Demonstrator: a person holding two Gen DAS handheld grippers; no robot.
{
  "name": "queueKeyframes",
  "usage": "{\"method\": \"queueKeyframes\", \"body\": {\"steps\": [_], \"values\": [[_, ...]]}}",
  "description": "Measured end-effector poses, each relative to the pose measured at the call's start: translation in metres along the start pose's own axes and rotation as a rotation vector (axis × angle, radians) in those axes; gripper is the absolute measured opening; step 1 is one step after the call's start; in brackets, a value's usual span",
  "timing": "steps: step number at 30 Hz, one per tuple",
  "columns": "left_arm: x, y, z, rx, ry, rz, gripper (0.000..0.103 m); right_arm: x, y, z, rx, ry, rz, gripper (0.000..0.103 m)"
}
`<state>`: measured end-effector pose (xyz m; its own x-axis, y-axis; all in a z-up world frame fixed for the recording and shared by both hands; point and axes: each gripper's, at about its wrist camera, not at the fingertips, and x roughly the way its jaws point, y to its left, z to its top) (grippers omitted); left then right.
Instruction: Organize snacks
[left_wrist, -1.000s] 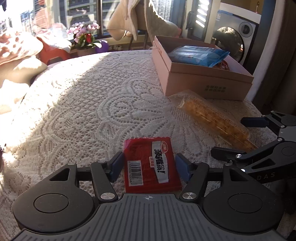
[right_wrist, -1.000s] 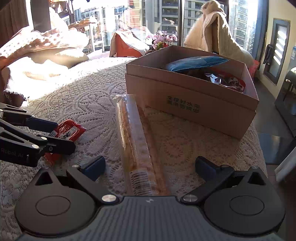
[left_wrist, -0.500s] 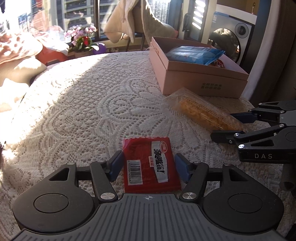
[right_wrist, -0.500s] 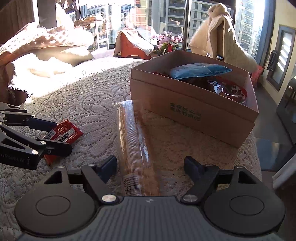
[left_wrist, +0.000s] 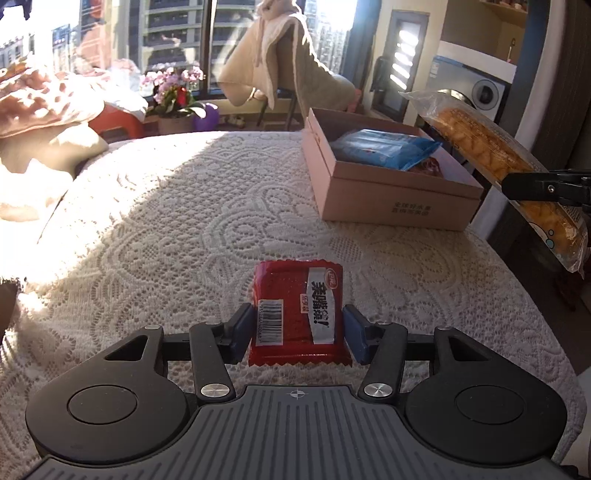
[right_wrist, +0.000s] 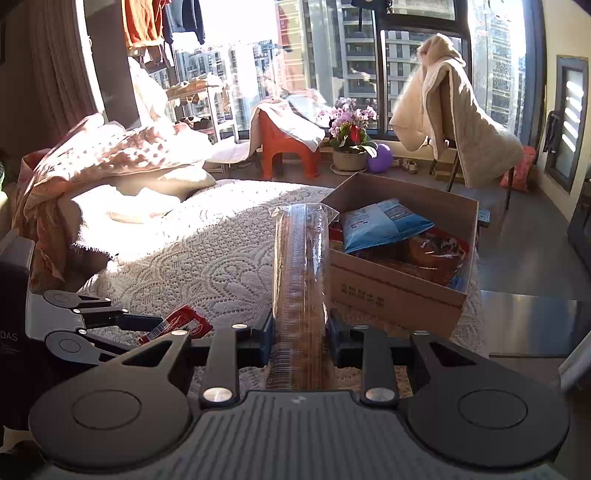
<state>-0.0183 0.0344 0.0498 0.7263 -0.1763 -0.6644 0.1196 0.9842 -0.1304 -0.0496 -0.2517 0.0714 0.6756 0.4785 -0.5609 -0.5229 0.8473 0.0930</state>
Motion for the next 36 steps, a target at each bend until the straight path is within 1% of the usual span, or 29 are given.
{"method": "queueKeyframes", "body": {"steps": [2,5,6,8,9,10,11,12,13,14,15,16,17,19,21,23,25,26,28,29,30,31,33,34,36], "values": [[-0.013,-0.007,0.032,0.016,-0.088,-0.034,0.057,-0.014,-0.011,0.017,0.0,-0.045,-0.024,0.029],[-0.026,-0.024,0.088,0.064,-0.214,-0.087,0.058,-0.039,-0.035,0.059,0.03,-0.145,-0.062,0.029],[-0.027,-0.032,0.11,0.078,-0.257,-0.115,0.06,-0.045,-0.042,0.077,0.035,-0.18,-0.079,0.029],[-0.018,-0.044,0.145,0.102,-0.311,-0.157,0.064,-0.047,-0.054,0.104,0.045,-0.213,-0.116,0.029],[-0.008,-0.047,0.16,0.102,-0.315,-0.174,0.065,-0.042,-0.062,0.121,0.058,-0.216,-0.136,0.029],[0.006,-0.048,0.171,0.088,-0.299,-0.191,0.065,-0.036,-0.067,0.131,0.068,-0.214,-0.149,0.029],[0.023,-0.046,0.18,0.061,-0.265,-0.213,0.065,-0.025,-0.074,0.14,0.083,-0.205,-0.164,0.029],[0.051,-0.041,0.187,0.003,-0.203,-0.243,0.066,-0.011,-0.08,0.145,0.097,-0.186,-0.179,0.029],[0.074,-0.037,0.187,-0.039,-0.153,-0.257,0.066,0.005,-0.084,0.147,0.11,-0.158,-0.185,0.03],[0.092,-0.034,0.184,-0.062,-0.115,-0.258,0.064,0.022,-0.089,0.146,0.122,-0.115,-0.179,0.035],[0.113,-0.031,0.178,-0.076,-0.073,-0.247,0.061,0.047,-0.095,0.14,0.15,-0.05,-0.175,0.036],[0.124,-0.028,0.172,-0.078,-0.051,-0.242,0.061,0.063,-0.099,0.134,0.179,-0.012,-0.176,0.036],[0.132,-0.026,0.166,-0.077,-0.04,-0.254,0.06,0.08,-0.101,0.123,0.197,0.023,-0.169,0.036],[0.142,-0.022,0.156,-0.075,-0.024,-0.291,0.06,0.098,-0.103,0.107,0.192,0.051,-0.171,0.036],[0.149,-0.02,0.15,-0.063,0.005,-0.285,0.06,0.112,-0.104,0.094,0.182,0.068,-0.194,0.036],[0.153,-0.019,0.143,-0.057,0.024,-0.277,0.06,0.124,-0.105,0.083,0.185,0.102,-0.192,0.036],[0.15,-0.019,0.138,-0.045,0.008,-0.275,0.059,0.136,-0.104,0.073,0.205,0.146,-0.163,0.036],[0.147,-0.019,0.137,-0.056,0.005,-0.279,0.059,0.14,-0.104,0.069,0.216,0.159,-0.149,0.037],[0.137,-0.015,0.133,-0.076,-0.015,-0.288,0.059,0.139,-0.097,0.061,0.21,0.143,-0.143,0.037],[0.129,-0.014,0.129,-0.078,-0.035,-0.277,0.059,0.138,-0.094,0.06,0.206,0.144,-0.123,0.037],[0.121,-0.013,0.126,-0.072,-0.05,-0.263,0.059,0.133,-0.09,0.059,0.219,0.151,-0.074,0.038],[0.112,-0.012,0.12,-0.062,-0.063,-0.248,0.059,0.129,-0.087,0.058,0.231,0.144,-0.053,0.038],[0.095,-0.012,0.11,-0.029,-0.077,-0.221,0.059,0.113,-0.079,0.055,0.227,0.102,-0.057,0.038],[0.086,-0.013,0.102,-0.01,-0.081,-0.205,0.059,0.101,-0.071,0.052,0.203,0.071,-0.07,0.039],[0.07,-0.016,0.083,0.032,-0.081,-0.164,0.059,0.083,-0.053,0.043,0.156,0.039,-0.106,0.052]]}}
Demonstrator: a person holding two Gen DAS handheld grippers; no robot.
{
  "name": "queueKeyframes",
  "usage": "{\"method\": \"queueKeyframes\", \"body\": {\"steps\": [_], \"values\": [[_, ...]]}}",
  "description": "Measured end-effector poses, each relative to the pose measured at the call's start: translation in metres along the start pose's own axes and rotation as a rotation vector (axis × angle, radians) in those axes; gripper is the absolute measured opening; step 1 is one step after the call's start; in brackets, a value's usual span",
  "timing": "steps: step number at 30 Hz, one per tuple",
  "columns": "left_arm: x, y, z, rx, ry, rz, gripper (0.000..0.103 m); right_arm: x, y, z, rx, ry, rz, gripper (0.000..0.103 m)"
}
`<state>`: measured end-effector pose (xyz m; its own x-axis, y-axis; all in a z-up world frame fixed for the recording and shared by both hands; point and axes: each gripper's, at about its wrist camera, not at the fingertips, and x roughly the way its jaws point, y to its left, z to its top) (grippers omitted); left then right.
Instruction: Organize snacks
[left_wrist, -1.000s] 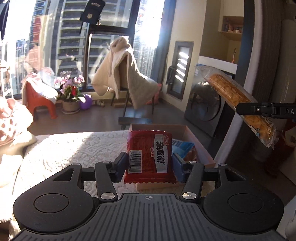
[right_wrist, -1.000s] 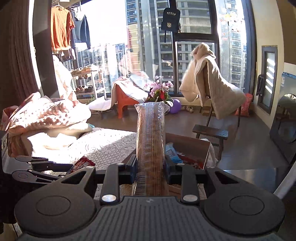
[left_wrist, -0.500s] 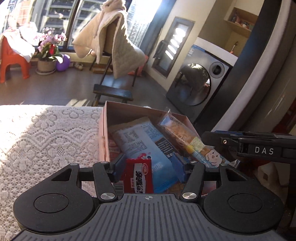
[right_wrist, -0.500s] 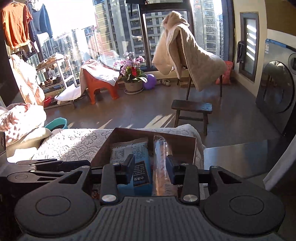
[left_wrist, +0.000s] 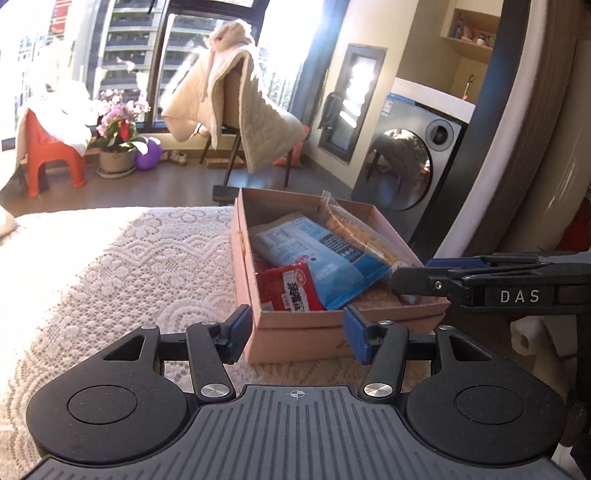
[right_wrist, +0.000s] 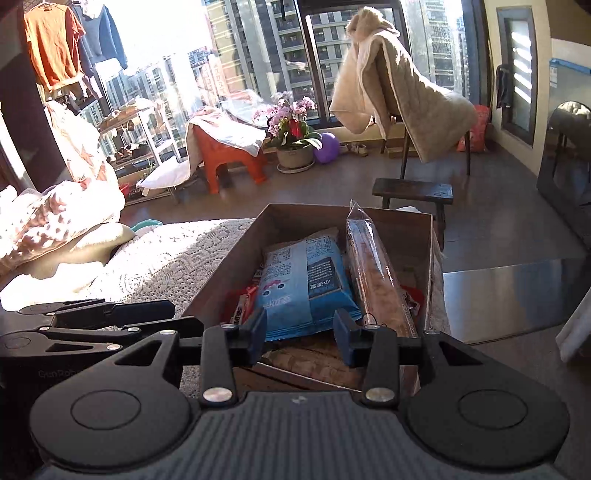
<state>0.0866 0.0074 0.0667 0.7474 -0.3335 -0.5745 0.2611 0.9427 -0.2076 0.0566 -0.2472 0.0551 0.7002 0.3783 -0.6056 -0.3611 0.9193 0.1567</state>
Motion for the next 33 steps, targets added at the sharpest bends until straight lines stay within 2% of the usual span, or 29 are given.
{"method": "queueKeyframes", "body": {"steps": [2,3,6,9,10,11,12,14,15,17,19,24,33], "values": [[-0.014,-0.008,-0.022,0.033,0.006,0.069,0.059,-0.011,0.012,-0.016,-0.007,-0.006,-0.017,0.08],[-0.019,-0.01,-0.033,0.041,0.011,0.105,0.059,-0.014,0.018,-0.03,0.007,0.006,-0.024,0.084],[-0.026,-0.012,-0.067,0.024,0.022,0.196,0.059,-0.008,0.027,-0.067,0.054,0.062,-0.05,0.085],[-0.024,-0.009,-0.093,-0.018,0.035,0.253,0.059,0.006,0.035,-0.101,0.058,0.112,-0.108,0.085],[-0.025,-0.009,-0.1,-0.018,0.006,0.26,0.059,0.011,0.038,-0.109,0.043,0.133,-0.128,0.085],[-0.026,-0.011,-0.103,-0.005,-0.016,0.269,0.059,0.014,0.041,-0.115,0.02,0.132,-0.148,0.086],[-0.025,-0.015,-0.106,0.005,-0.012,0.287,0.06,0.012,0.048,-0.122,-0.024,0.09,-0.182,0.087],[-0.024,-0.022,-0.107,0.028,-0.006,0.317,0.06,0.012,0.053,-0.129,-0.024,0.061,-0.238,0.1],[-0.025,-0.025,-0.109,0.034,-0.006,0.326,0.06,0.013,0.05,-0.131,0.011,0.067,-0.261,0.103],[-0.026,-0.025,-0.111,0.038,-0.007,0.33,0.06,0.011,0.04,-0.133,0.049,0.071,-0.241,0.103],[-0.026,-0.024,-0.112,0.033,-0.008,0.328,0.06,0.012,0.042,-0.135,0.031,0.063,-0.245,0.103],[-0.023,-0.029,-0.113,0.054,-0.006,0.345,0.06,0.007,0.046,-0.145,0.024,-0.004,-0.271,0.103],[-0.023,-0.03,-0.113,0.051,-0.006,0.34,0.061,0.007,0.041,-0.144,0.039,-0.005,-0.26,0.103]]}}
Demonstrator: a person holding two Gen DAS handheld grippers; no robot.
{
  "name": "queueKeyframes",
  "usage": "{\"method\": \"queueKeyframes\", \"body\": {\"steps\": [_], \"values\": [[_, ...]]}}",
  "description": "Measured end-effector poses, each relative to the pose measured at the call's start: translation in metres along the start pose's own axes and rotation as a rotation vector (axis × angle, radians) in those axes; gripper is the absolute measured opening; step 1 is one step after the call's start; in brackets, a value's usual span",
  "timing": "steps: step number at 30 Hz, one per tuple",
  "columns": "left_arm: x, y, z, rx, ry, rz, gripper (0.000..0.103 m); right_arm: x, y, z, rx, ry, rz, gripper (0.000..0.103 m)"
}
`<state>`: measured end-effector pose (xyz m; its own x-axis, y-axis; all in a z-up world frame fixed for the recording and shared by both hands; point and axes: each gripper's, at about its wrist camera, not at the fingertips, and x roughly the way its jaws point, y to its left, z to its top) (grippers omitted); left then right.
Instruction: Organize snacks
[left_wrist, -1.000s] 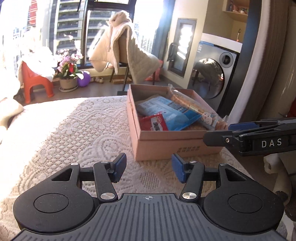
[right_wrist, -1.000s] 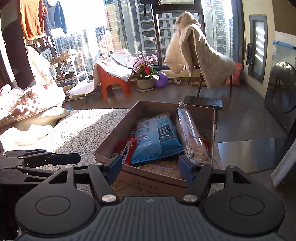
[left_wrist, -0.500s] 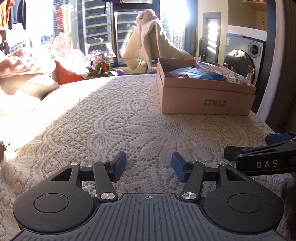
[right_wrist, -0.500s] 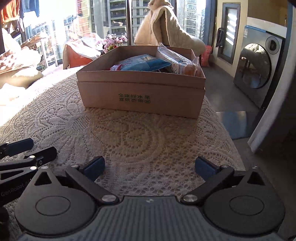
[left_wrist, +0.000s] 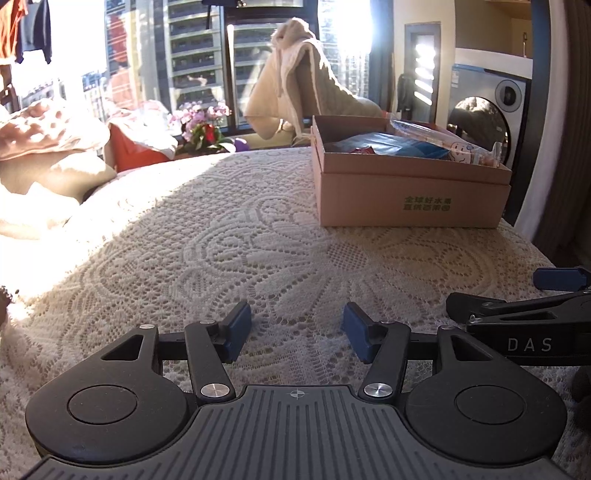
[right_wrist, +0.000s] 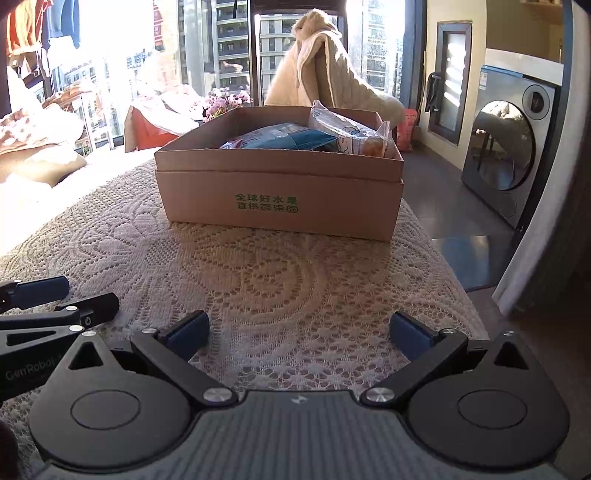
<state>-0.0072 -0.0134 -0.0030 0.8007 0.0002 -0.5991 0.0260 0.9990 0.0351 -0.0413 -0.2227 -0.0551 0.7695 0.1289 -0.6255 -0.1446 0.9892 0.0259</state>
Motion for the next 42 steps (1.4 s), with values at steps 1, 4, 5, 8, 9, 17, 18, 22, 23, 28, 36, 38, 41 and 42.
{"method": "queueKeyframes", "body": {"steps": [1,4,5,8,9,17,18,22,23,28,36,38,41,42], "values": [[0.0001,-0.0001,0.0,0.001,0.0,0.0,0.061,0.0,-0.0001,0.0,0.0,0.0,0.0,0.103],[-0.0001,-0.0006,0.0005,0.004,0.001,0.004,0.061,0.0,0.0,-0.0001,0.0,0.0,0.0,0.103],[-0.0004,-0.0014,0.0006,0.005,0.001,0.008,0.061,0.0,0.0,-0.0001,0.0,0.0,0.0,0.103],[-0.0021,-0.0044,0.0,0.019,-0.002,0.021,0.06,-0.0001,0.0,-0.0003,0.0,0.0,0.0,0.103],[-0.0025,-0.0052,-0.0002,0.024,-0.003,0.022,0.059,-0.0001,0.0,-0.0003,0.0,0.0,0.0,0.103],[-0.0024,-0.0033,-0.0002,0.018,-0.002,0.014,0.058,0.0,0.0001,-0.0003,0.0,0.0,0.0,0.103],[-0.0025,-0.0031,-0.0003,0.017,-0.002,0.013,0.058,-0.0001,0.0001,-0.0003,0.0,0.0,0.0,0.103],[-0.0026,-0.003,-0.0004,0.016,-0.002,0.013,0.058,-0.0001,0.0001,-0.0003,0.0,0.0,0.0,0.103],[-0.0025,-0.0029,-0.0004,0.016,-0.002,0.013,0.058,-0.0001,0.0001,-0.0003,0.0,0.0,0.0,0.103],[-0.0025,-0.003,-0.0004,0.016,-0.002,0.012,0.058,-0.0002,0.0001,-0.0003,0.0,0.0,0.0,0.103],[-0.0025,-0.0031,-0.0003,0.016,-0.002,0.013,0.058,-0.0001,0.0001,-0.0003,0.0,0.0,0.0,0.103],[-0.0025,-0.003,-0.0004,0.016,-0.002,0.012,0.058,-0.0001,0.0001,-0.0002,0.0,0.0,0.0,0.103],[-0.0024,-0.003,-0.0004,0.016,-0.002,0.013,0.058,-0.0002,0.0001,-0.0003,0.0,0.0,0.0,0.103],[-0.0025,-0.003,-0.0004,0.016,-0.002,0.012,0.058,-0.0002,0.0001,-0.0003,0.0,0.0,0.0,0.103]]}}
